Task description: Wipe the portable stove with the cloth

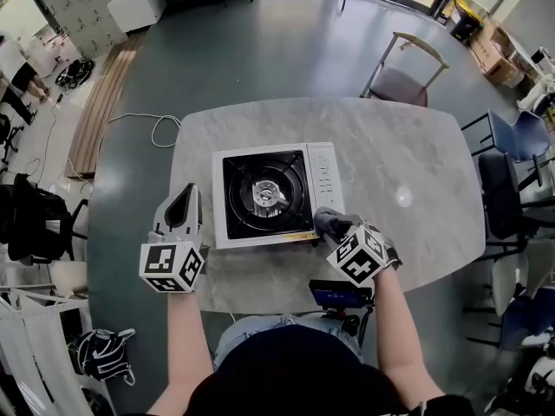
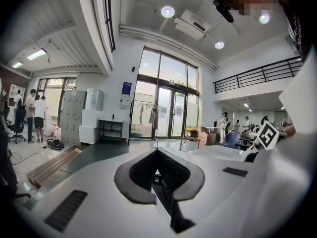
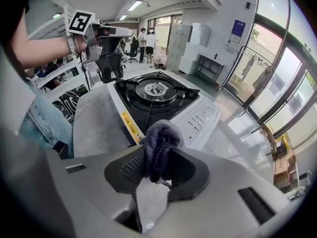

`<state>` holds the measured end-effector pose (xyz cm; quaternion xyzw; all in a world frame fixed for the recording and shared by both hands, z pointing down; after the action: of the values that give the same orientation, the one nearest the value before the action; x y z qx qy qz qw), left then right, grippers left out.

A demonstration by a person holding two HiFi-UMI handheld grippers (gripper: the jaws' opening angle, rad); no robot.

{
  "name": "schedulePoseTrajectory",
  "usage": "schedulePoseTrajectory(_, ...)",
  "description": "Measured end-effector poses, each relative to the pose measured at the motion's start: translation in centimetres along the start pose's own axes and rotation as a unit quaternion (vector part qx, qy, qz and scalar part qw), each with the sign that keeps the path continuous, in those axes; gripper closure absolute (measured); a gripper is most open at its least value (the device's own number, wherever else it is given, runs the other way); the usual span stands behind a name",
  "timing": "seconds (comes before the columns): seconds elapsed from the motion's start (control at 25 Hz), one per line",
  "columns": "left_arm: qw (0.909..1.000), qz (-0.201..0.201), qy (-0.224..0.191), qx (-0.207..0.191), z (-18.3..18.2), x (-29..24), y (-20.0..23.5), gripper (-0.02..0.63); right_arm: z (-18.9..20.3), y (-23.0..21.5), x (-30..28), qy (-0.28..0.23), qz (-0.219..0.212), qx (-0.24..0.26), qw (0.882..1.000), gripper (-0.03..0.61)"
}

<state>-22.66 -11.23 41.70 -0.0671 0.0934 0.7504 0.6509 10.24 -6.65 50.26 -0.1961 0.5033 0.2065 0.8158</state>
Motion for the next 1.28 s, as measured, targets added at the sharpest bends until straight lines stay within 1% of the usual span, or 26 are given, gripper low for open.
schedulePoseTrajectory(0.16, 1.0, 0.004, -0.005, 0.001, -0.3, -0.3, -0.2, 0.603, 0.0, 1.4, -0.2, -0.002, -0.025, -0.014, 1.0, 0.459)
schedulePoseTrajectory(0.32, 0.9999, 0.006, -0.011, 0.001, -0.8, -0.3, -0.4, 0.603, 0.2, 1.3, 0.4, 0.001, -0.054, -0.029, 0.998, 0.459)
schedulePoseTrajectory(0.4, 0.9998, 0.005, -0.017, 0.0, -1.1, -0.2, -0.2, 0.603, 0.0, 1.0, 1.3, -0.012, -0.061, -0.031, 0.998, 0.459)
schedulePoseTrajectory(0.48, 0.9997, 0.002, -0.023, -0.001, -1.5, -0.2, 0.2, 0.603, -0.5, 0.6, 2.8, -0.04, -0.055, -0.032, 0.997, 0.457)
schedulePoseTrajectory(0.6, 0.9995, -0.002, -0.033, -0.002, -2.1, -0.2, 0.5, 0.603, -1.5, -0.1, 4.9, -0.085, -0.034, -0.033, 0.995, 0.457)
schedulePoseTrajectory(0.76, 0.9988, -0.003, -0.049, -0.008, -3.2, -0.4, 0.5, 0.603, -3.5, -1.5, 7.5, -0.126, 0.014, -0.017, 0.992, 0.457)
schedulePoseTrajectory(0.96, 0.9971, -0.005, -0.073, -0.019, -5.2, -0.6, 0.6, 0.603, -6.3, -2.8, 9.9, -0.177, 0.062, 0.003, 0.982, 0.457)
schedulePoseTrajectory(1.12, 0.995, -0.007, -0.093, -0.036, -6.9, -1.0, 0.4, 0.603, -8.2, -4.2, 11.4, -0.232, 0.102, 0.001, 0.967, 0.457)
schedulePoseTrajectory(1.2, 0.9945, -0.007, -0.096, -0.041, -7.4, -1.2, 0.2, 0.603, -8.8, -4.6, 12.0, -0.265, 0.123, -0.011, 0.956, 0.459)
schedulePoseTrajectory(1.28, 0.9944, -0.007, -0.096, -0.044, -7.5, -1.3, 0.0, 0.603, -9.0, -4.9, 12.4, -0.301, 0.15, -0.02, 0.942, 0.459)
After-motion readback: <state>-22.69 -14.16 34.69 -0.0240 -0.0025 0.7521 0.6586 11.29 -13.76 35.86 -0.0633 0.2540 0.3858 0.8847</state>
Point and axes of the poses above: the fingertips, and each gripper's own axes: x backward along the fingers, y to its left, z out of its underside, the point moved 8 cm from there along x, backward along the fingers, and after that the axes turned 13 degrees about -z, right-handed, at the moved point
